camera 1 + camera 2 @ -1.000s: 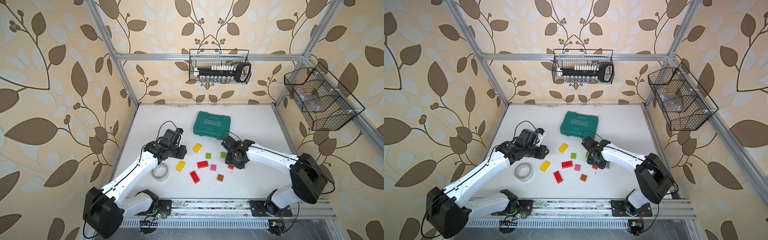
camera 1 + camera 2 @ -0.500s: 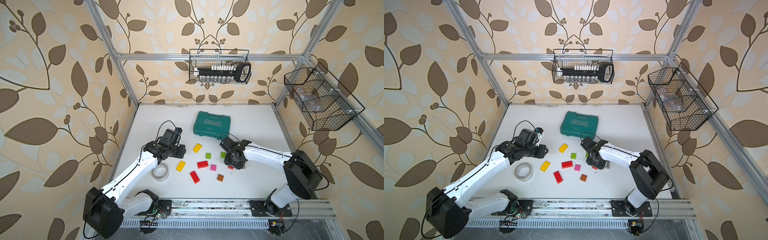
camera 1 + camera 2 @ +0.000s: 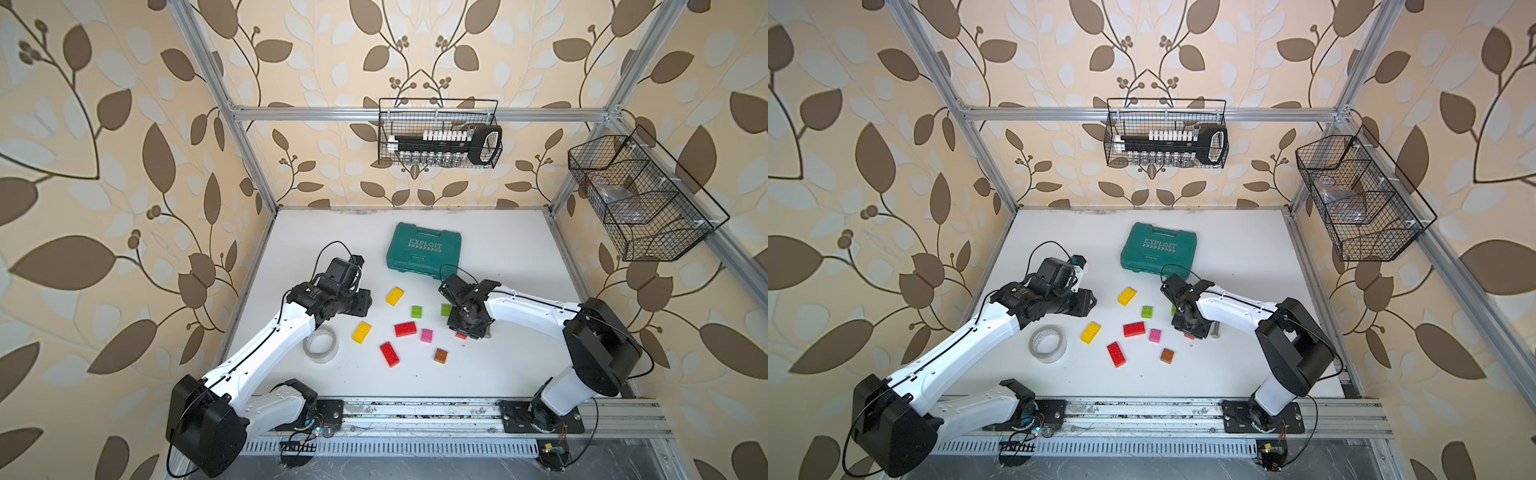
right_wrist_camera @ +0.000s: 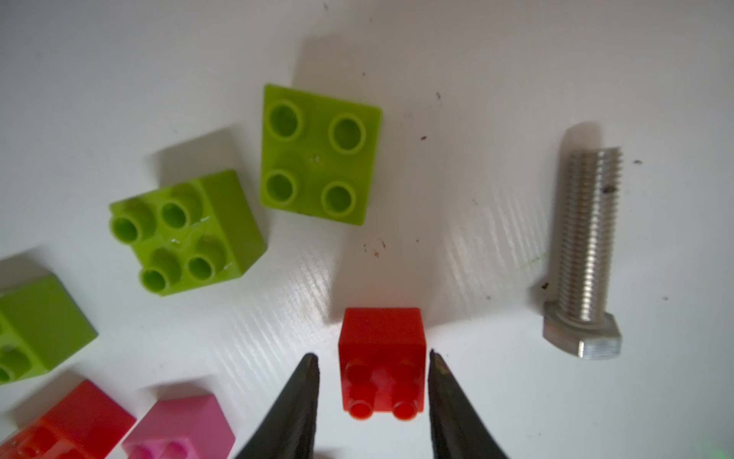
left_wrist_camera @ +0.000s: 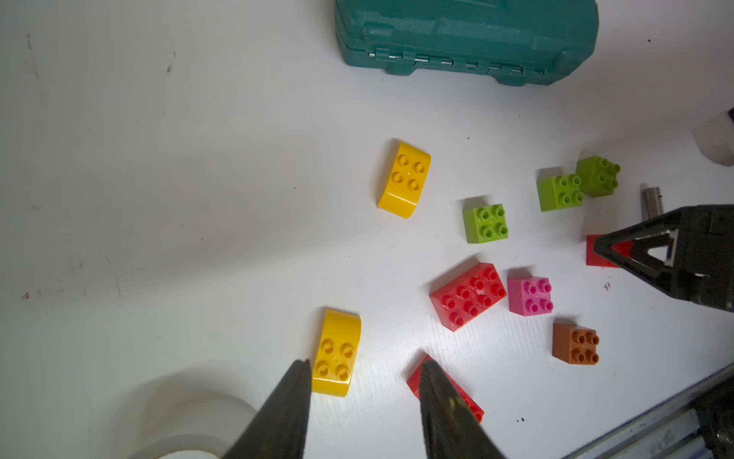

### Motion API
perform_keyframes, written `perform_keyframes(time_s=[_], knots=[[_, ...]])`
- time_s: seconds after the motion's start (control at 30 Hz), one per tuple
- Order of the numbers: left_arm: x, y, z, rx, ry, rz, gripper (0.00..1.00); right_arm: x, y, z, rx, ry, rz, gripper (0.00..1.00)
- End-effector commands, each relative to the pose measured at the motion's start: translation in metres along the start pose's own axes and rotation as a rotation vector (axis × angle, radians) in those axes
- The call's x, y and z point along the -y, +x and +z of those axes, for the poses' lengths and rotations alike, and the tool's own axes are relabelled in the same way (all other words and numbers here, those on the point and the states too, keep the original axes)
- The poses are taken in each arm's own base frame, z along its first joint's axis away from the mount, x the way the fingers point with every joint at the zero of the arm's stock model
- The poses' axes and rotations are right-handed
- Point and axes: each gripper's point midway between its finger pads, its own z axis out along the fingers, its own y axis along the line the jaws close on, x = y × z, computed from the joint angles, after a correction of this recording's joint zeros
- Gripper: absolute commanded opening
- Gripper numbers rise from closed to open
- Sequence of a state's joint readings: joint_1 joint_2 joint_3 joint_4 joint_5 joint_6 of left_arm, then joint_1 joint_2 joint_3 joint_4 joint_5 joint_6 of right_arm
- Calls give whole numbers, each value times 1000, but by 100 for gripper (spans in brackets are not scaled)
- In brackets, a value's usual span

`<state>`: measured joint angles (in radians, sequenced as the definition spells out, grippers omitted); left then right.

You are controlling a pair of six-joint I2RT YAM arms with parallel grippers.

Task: Assemble the letter s with lego
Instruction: Pick up the lego brick from the center of the board.

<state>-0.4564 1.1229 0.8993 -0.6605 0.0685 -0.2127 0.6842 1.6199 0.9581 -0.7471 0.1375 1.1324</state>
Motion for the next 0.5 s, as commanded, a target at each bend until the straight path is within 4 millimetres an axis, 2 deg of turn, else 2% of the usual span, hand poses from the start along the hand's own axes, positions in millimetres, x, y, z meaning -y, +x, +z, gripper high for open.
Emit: perform_keyframes(time_s=[0.0,0.3,0.47], knots=[[-4,-6,-4,26,-15,-11,47,2,2,5,-17,16,-2,41],[-2,-6,-2,16,-3,-7,48,9,4,11,-28,31,0,39],[-2,-6,-2,16,-3,-8,47,9,4,11,-30,31,-4,34]])
